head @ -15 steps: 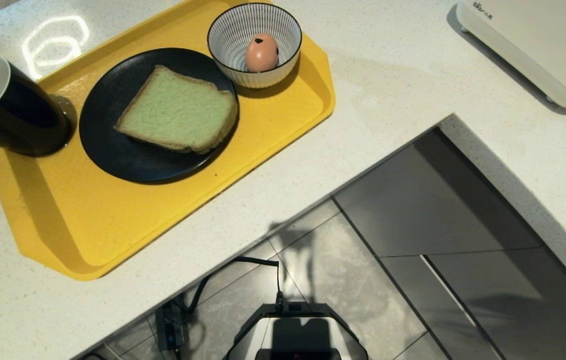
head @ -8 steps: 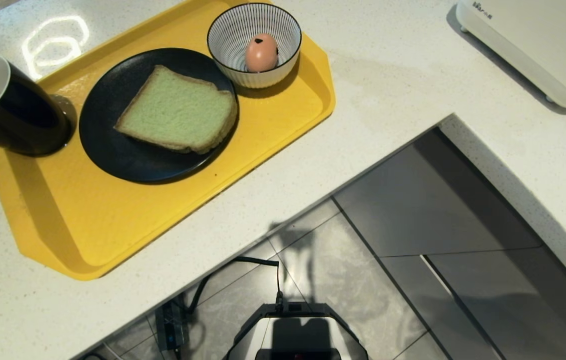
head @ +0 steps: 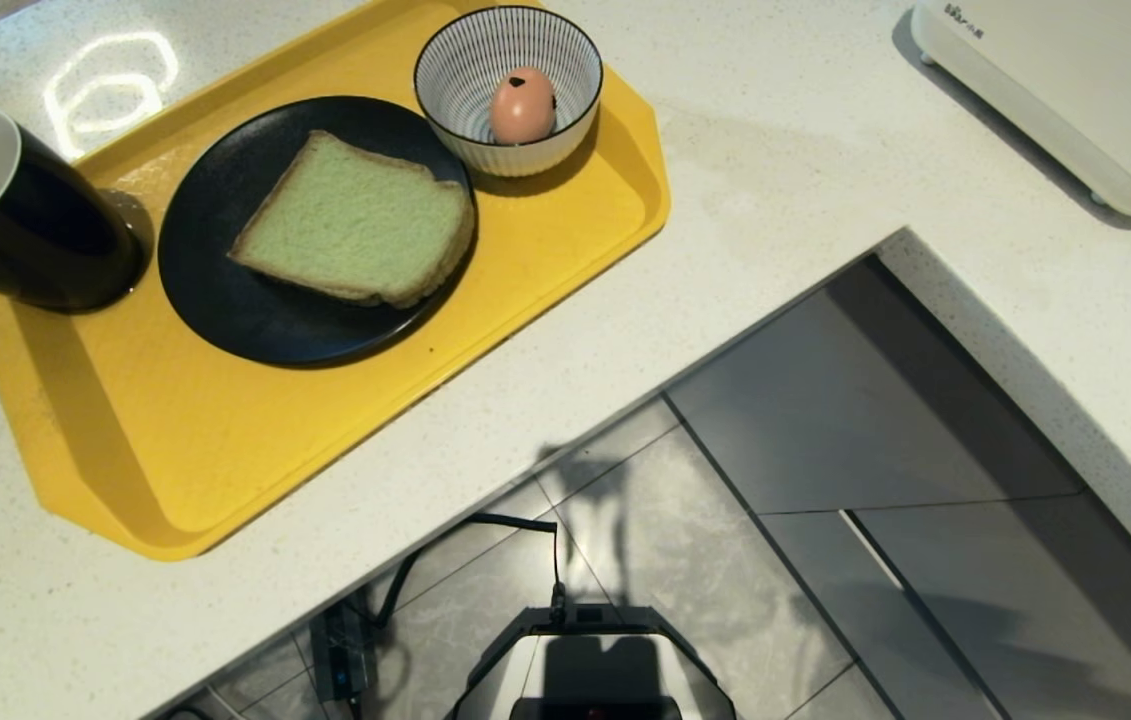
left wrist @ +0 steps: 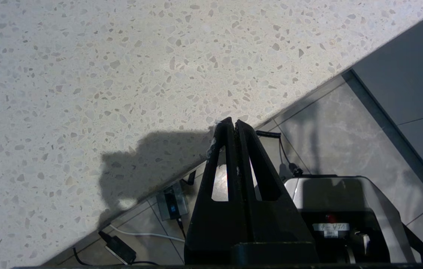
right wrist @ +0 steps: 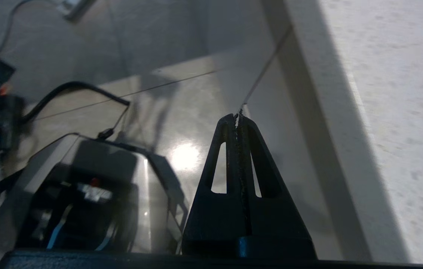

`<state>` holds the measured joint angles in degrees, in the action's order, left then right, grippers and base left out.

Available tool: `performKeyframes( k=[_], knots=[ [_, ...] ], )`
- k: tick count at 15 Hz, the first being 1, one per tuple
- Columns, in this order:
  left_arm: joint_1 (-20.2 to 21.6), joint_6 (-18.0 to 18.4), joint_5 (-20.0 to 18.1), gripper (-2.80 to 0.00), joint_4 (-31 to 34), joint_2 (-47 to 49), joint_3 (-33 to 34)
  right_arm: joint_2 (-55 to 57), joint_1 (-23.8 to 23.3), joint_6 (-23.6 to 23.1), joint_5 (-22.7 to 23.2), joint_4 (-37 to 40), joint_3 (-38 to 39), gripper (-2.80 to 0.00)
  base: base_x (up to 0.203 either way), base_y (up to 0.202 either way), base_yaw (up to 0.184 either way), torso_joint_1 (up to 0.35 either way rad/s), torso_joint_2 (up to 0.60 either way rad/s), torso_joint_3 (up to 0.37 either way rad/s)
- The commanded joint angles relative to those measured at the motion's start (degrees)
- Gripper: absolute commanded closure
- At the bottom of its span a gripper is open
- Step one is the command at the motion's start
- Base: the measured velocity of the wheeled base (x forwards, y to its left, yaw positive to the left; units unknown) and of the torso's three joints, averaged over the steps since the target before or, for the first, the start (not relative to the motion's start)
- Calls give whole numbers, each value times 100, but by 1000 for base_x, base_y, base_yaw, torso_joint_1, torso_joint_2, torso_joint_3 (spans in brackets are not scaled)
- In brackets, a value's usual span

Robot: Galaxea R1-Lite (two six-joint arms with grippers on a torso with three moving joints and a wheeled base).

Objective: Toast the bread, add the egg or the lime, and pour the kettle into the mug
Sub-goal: Pick up the kettle

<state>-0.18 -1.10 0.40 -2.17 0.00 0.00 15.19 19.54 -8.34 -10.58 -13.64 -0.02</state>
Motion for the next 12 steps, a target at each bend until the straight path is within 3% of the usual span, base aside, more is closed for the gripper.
performKeyframes(
  k=[1, 4, 7, 10, 12],
  knots=[
    [1, -5, 2, 0, -3, 0, 79, 34, 6, -34, 472, 294, 11, 0, 0, 0, 0, 0, 0, 0],
    [1, -5, 4, 0, -3, 0, 79, 41, -77, 200, 537, 605, 11, 0, 0, 0, 0, 0, 0, 0],
    [1, -5, 4, 0, -3, 0, 79, 40, -706, 285, 893, 988, 11, 0, 0, 0, 0, 0, 0, 0],
    [1, -5, -4, 0, -3, 0, 79, 37, -706, 312, 913, 1027, 11, 0, 0, 0, 0, 0, 0, 0],
    [1, -5, 4, 0, -3, 0, 79, 144, -944, 329, 917, 1030, 11, 0, 0, 0, 0, 0, 0, 0]
  ],
)
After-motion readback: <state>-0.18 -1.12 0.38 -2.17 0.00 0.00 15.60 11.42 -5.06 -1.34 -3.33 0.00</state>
